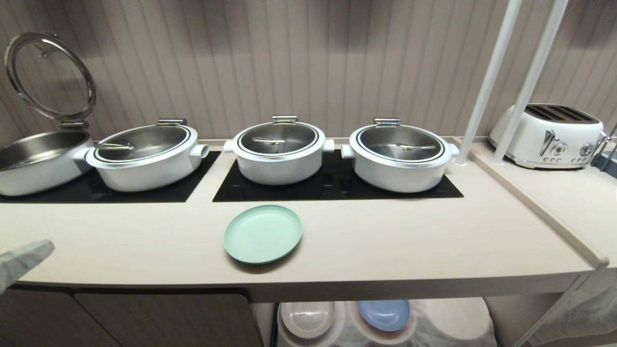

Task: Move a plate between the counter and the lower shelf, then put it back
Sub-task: Pick up the plate

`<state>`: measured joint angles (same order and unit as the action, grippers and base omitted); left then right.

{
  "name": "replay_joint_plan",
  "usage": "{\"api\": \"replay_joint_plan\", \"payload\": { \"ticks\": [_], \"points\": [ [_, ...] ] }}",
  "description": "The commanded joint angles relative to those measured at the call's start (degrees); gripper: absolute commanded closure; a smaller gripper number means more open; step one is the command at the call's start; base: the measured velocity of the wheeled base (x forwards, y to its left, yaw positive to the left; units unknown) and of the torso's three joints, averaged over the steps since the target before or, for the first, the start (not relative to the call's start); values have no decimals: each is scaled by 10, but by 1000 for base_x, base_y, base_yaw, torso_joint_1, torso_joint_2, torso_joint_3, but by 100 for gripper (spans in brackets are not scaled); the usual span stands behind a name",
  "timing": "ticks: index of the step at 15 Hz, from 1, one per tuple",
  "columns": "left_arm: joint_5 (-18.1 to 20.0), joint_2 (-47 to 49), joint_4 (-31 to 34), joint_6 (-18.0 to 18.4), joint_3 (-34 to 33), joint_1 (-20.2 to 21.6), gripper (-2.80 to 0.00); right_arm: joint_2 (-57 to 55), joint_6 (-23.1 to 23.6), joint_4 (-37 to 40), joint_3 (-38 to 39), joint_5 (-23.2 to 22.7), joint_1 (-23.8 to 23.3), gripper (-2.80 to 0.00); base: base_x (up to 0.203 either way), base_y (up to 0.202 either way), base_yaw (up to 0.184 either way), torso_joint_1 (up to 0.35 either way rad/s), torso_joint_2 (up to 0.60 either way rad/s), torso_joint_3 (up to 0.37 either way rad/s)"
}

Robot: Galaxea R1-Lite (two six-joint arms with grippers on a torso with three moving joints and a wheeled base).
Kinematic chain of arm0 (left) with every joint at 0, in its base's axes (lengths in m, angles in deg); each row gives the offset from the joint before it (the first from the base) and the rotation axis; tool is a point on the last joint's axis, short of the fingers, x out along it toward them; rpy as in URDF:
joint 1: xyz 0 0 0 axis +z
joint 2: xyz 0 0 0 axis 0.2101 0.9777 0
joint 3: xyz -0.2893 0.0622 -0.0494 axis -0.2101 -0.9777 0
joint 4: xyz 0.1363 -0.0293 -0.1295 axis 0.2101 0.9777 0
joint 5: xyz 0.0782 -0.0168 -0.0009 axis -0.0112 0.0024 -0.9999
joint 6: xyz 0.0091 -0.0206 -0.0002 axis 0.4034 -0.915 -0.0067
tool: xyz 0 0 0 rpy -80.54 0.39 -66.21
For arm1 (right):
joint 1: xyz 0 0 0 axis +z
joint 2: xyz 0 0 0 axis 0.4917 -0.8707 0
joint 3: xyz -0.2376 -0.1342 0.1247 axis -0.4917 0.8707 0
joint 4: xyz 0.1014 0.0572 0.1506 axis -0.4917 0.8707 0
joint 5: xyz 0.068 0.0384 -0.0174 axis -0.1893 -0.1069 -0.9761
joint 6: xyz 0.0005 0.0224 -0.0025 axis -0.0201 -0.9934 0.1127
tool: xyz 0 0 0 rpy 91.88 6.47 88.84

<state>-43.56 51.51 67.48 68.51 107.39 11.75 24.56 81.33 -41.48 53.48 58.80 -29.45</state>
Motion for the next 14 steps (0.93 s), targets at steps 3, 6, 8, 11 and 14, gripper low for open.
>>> {"api": "replay_joint_plan", "payload": {
  "ticks": [3,6,8,11,14],
  "points": [
    [0,163,0,-38,22,2,0,0,0,0,0,0,0,0,0,0,0,0,0,0],
    [0,273,5,-90,57,2,0,0,0,0,0,0,0,0,0,0,0,0,0,0],
    [0,347,30,-122,96,1,0,0,0,0,0,0,0,0,0,0,0,0,0,0],
    [4,443,68,-146,156,0,0,0,0,0,0,0,0,0,0,0,0,0,0,0],
    [7,519,106,-151,234,2,0,0,0,0,0,0,0,0,0,0,0,0,0,0]
  ]
}}
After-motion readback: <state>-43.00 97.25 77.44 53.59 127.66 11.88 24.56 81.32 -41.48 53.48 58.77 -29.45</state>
